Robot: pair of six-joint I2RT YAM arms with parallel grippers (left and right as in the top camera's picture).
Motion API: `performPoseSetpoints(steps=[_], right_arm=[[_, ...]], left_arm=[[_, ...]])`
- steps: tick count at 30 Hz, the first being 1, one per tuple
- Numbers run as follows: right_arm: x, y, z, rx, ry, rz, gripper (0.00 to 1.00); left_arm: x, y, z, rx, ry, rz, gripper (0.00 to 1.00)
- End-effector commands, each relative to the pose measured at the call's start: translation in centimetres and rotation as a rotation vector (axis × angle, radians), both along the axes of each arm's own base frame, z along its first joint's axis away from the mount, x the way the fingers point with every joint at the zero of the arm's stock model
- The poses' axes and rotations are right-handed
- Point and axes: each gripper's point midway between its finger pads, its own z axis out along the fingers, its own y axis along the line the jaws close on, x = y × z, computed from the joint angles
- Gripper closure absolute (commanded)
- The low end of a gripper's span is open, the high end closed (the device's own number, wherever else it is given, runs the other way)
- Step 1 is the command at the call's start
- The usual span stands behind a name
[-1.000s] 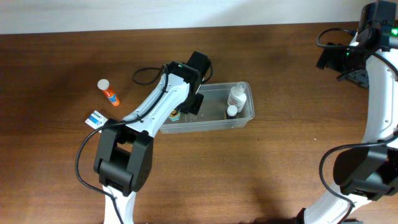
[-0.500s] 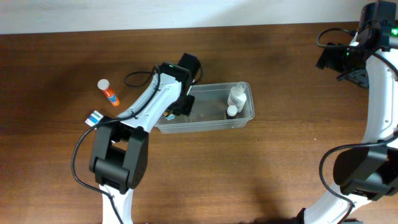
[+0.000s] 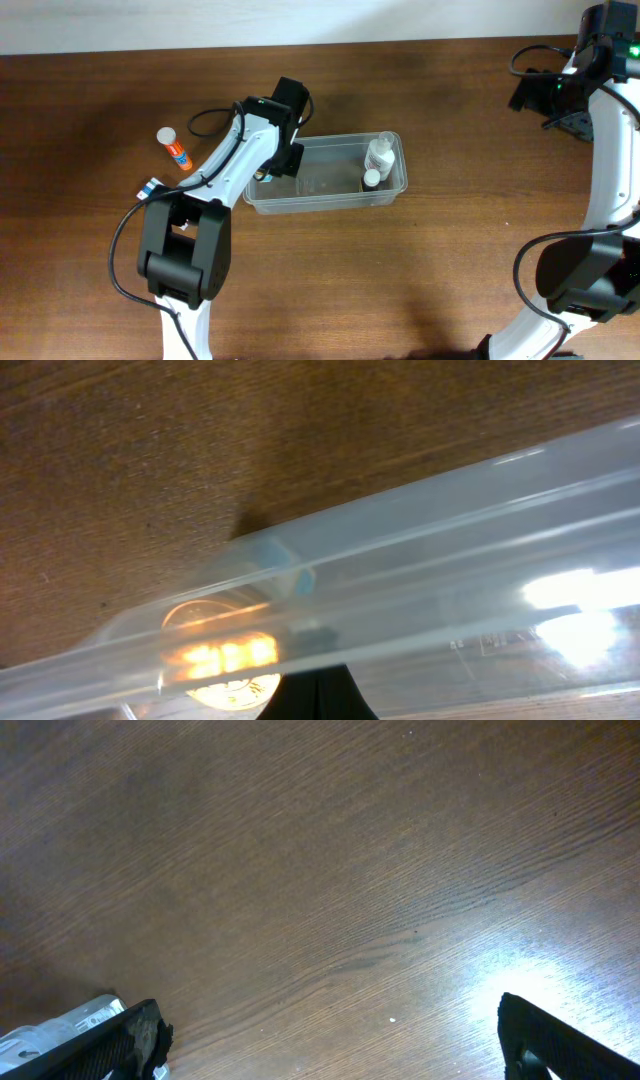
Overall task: Pack container
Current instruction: 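Move the left gripper to the orange-and-white tube and grasp it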
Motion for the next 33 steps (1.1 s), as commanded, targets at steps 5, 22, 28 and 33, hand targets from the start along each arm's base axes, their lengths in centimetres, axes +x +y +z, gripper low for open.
performPoseSetpoints(steps=[5,22,28,33], right_arm=[[-0.2,-0.3,1.8,-0.018,-0.044,-0.015,0.01],[-0.2,-0.3,1.8,-0.018,-0.044,-0.015,0.02],[-0.2,-0.3,1.8,-0.018,-0.044,-0.015,0.02],[-0.2,-0.3,1.8,-0.018,-0.044,-0.015,0.02]], left_arm=[[0.5,-0.8,1.6,-0.022,-0.032,-0.029,0.99],[2.6,2.6,16.9,0.032,-0.246,0.042,0.07],[3.1,10.0,16.6,0.033,-0.214,0.264,0.04],[3.3,14.5,16.2,-0.018,-0.19,0.376,0.01]])
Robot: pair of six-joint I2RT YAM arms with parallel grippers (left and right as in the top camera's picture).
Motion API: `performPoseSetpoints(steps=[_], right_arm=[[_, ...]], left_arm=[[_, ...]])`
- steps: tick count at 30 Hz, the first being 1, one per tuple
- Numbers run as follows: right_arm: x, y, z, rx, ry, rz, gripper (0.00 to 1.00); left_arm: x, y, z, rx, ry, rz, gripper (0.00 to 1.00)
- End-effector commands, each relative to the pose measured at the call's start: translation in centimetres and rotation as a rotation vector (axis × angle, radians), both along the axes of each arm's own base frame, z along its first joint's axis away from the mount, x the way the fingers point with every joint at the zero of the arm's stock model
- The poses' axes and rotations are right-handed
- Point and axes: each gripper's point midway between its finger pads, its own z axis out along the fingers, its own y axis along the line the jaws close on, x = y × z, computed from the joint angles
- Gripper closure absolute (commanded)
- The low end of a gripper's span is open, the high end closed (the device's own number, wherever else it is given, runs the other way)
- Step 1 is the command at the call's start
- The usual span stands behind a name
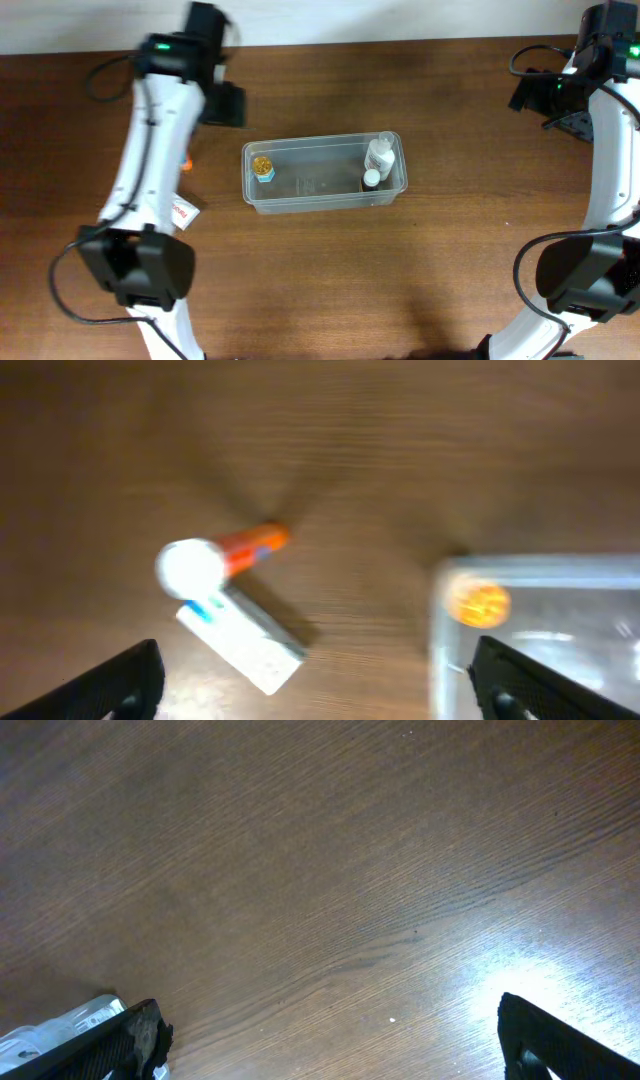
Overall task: Pack container
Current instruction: 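Move the left gripper to the orange-and-white tube and grasp it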
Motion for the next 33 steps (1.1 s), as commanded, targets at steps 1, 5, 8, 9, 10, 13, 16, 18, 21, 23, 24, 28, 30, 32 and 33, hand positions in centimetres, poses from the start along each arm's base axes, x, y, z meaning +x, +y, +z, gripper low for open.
performPoseSetpoints(steps=[1,5,8,9,10,13,16,18,21,23,24,28,30,32,33], right_arm=[[-0.2,-0.3,1.8,-0.018,-0.044,-0.015,0.02],[-0.2,-0.3,1.8,-0.018,-0.044,-0.015,0.02],[-0.2,-0.3,1.8,-0.018,-0.044,-0.015,0.02],[-0.2,-0.3,1.8,-0.018,-0.044,-0.015,0.02],[-0.2,-0.3,1.8,-0.018,-0.044,-0.015,0.02],[-0.2,-0.3,1.8,-0.018,-0.044,-0.015,0.02],[-0.2,-0.3,1.8,-0.018,-0.044,-0.015,0.02],[-0.2,-0.3,1.8,-0.018,-0.044,-0.015,0.02],[-0.2,-0.3,1.8,-0.018,-0.044,-0.015,0.02],[-0.2,-0.3,1.8,-0.018,-0.044,-0.015,0.02],[-0.2,-0.3,1.8,-0.018,-0.044,-0.015,0.02],[-0.2,-0.3,1.8,-0.018,-0.044,-0.015,0.02],[-0.2,-0.3,1.8,-0.018,-0.044,-0.015,0.02],[-0.2,-0.3,1.8,-0.018,-0.044,-0.015,0.01],[-0.2,-0.3,1.8,-0.018,-0.044,-0.015,0.02]], left_arm=[[-0.2,2.2,0.6,-0.049,-0.016,0.076,0.01],[-0.3,4.8,0.6,-0.051,-0.019,0.144,0.01],[-0.3,6.0,0.5,-0.061,-0.02,0.171,0.01],[-0.3,6.3,0.4,-0.061,-0.02,0.179,0.01],[-0.3,6.6,0.4,-0.062,-0.02,0.185,0.01],[-0.2,7.0,-0.3,-0.07,-0.019,0.2,0.01],[0.3,6.9,-1.6,-0.11,-0.017,0.199,0.01],[0.5,6.8,-2.5,-0.12,-0.017,0.197,0.01],[0.9,6.6,-4.1,-0.132,-0.016,0.193,0.01],[1.1,6.5,-4.7,-0.141,-0.017,0.19,0.01],[1.2,6.5,-5.1,-0.142,-0.018,0.19,0.01],[1.3,6.5,-6.5,-0.142,-0.018,0.19,0.01],[1.3,6.5,-7.2,-0.141,-0.014,0.191,0.01],[1.3,6.4,-7.9,-0.144,-0.011,0.19,0.01],[1.3,6.3,-8.3,-0.151,-0.011,0.188,0.02]])
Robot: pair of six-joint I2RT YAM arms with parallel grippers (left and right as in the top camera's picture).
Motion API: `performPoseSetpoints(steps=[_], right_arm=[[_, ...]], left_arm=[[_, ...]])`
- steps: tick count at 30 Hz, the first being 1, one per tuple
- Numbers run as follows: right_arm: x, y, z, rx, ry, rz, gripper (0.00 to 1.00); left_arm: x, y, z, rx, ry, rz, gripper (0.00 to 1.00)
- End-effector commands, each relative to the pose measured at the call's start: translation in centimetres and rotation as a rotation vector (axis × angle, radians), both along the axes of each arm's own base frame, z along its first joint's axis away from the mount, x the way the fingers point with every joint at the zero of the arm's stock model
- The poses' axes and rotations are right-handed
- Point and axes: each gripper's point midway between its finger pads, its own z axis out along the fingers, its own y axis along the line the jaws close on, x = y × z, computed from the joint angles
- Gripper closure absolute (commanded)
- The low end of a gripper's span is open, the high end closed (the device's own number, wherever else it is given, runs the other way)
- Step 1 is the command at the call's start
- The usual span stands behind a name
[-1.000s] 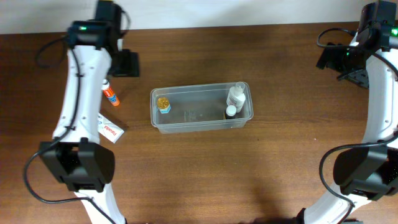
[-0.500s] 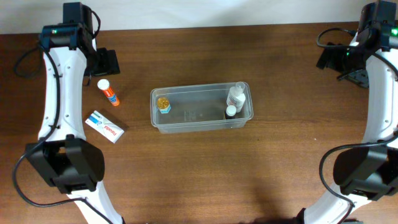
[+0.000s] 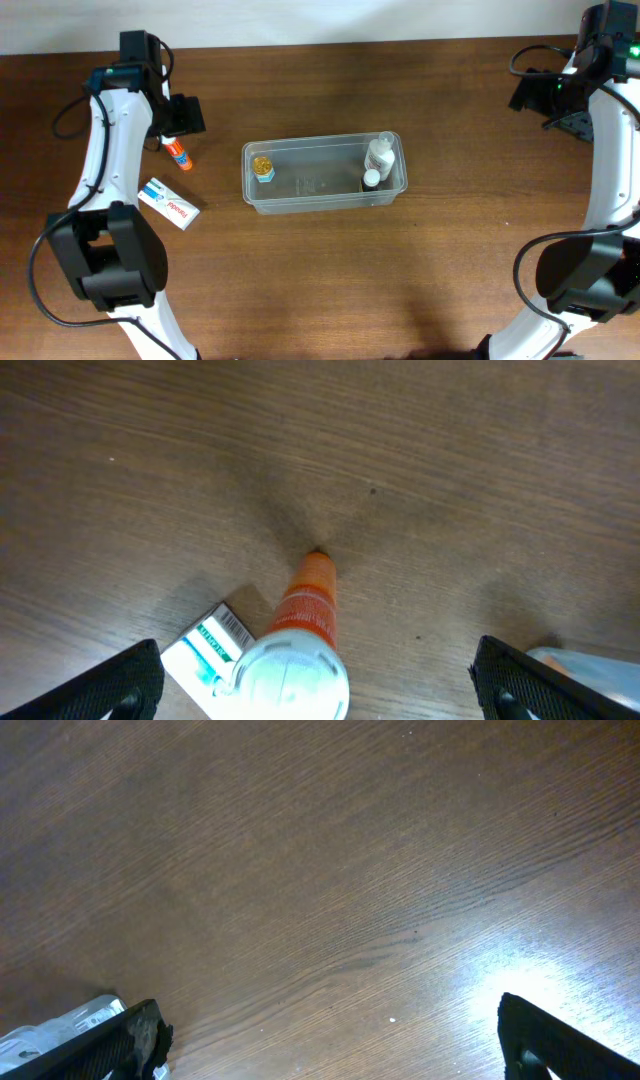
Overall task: Pack container
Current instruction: 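Move the left gripper to the orange-and-white tube and grasp it, then lift the orange tube and carry it over the container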
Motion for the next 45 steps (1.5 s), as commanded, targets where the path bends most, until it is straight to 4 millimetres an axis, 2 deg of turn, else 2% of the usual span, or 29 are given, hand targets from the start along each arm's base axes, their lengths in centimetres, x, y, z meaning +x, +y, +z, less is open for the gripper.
performPoseSetpoints(steps=[1,6,10,15,35,37,45], right_arm=[[-0.2,-0.3,1.8,-0.018,-0.044,-0.015,0.02],[-0.2,-0.3,1.8,-0.018,-0.044,-0.015,0.02],[-0.2,-0.3,1.8,-0.018,-0.044,-0.015,0.02],[-0.2,-0.3,1.8,-0.018,-0.044,-0.015,0.02],[-0.2,-0.3,1.8,-0.018,-0.044,-0.015,0.02],[-0.2,-0.3,1.8,-0.018,-0.044,-0.015,0.02],[-0.2,-0.3,1.8,-0.018,-0.044,-0.015,0.02]], left_arm=[[-0.3,-0.3,-0.9,-0.031,-0.001,0.004,0.02],[-0.3,-0.5,-2.1,-0.041,-0.002,0.001,0.1],[-0.3,-0.5,-2.5,-0.042,0.001,0.001,0.32],[-0.2,-0.5,-2.5,-0.041,-0.004,0.001,0.44],[0.4,-0.2,-2.2,-0.028,-0.031,0.005,0.42],[0.5,0.0,-2.2,-0.028,-0.034,0.009,0.38],[0.4,0.8,-2.2,-0.028,-0.034,0.025,0.38]])
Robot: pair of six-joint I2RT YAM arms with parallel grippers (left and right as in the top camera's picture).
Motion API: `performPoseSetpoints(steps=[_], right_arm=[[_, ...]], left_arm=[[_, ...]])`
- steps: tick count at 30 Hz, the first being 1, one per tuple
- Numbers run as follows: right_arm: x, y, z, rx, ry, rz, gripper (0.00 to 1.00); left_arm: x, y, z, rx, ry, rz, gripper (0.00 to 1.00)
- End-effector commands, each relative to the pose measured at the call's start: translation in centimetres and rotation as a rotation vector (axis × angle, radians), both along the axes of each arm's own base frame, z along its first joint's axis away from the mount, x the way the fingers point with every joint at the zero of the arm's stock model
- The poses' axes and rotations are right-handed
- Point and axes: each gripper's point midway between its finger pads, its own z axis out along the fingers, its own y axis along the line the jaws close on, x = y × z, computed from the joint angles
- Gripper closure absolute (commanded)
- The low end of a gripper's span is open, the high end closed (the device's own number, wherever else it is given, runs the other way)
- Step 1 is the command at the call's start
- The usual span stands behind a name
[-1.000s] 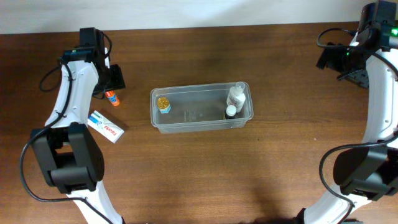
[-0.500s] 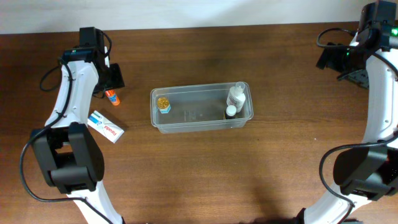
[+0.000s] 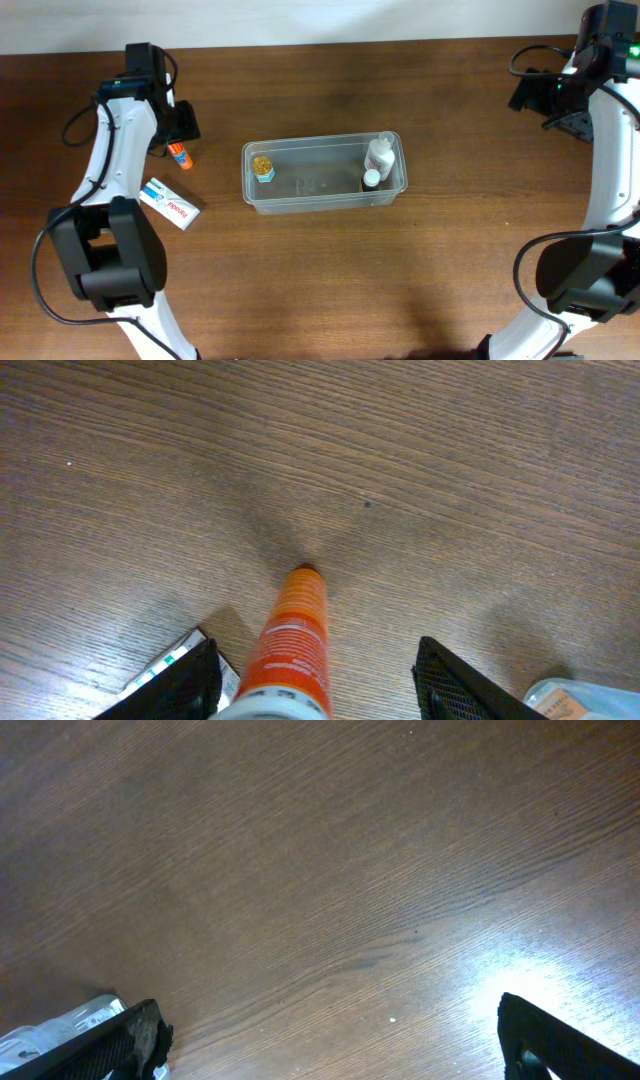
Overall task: Pack container
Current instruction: 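Lift the orange tube and carry it over the container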
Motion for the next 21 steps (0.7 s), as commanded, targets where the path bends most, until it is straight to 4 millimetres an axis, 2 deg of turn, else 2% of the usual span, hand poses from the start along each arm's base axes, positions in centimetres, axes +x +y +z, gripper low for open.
performPoseSetpoints(steps=[1,4,7,9,21], right_arm=[[-0.16,-0.32,1.76,-0.018,-0.044,-0.015,0.02],[-0.16,-0.32,1.76,-0.018,-0.044,-0.015,0.01],[-0.16,-0.32,1.76,-0.018,-0.044,-0.015,0.02],[-0.16,-0.32,1.76,-0.018,-0.044,-0.015,0.02],[-0.16,-0.32,1.76,-0.018,-0.044,-0.015,0.02]], left_arm=[[-0.26,0.85,0.27,0.0,-0.006,0.017,0.39],[-0.3,0.98,0.27,0.0,-0.005,0.019,0.54],[-0.32,0.98,0.27,0.0,-0.004,0.019,0.74],[-0.35,0.95,0.25,0.0,-0.003,0.019,0.81],[-0.74,0.93,0.33,-0.001,0.012,0.019,0.87]])
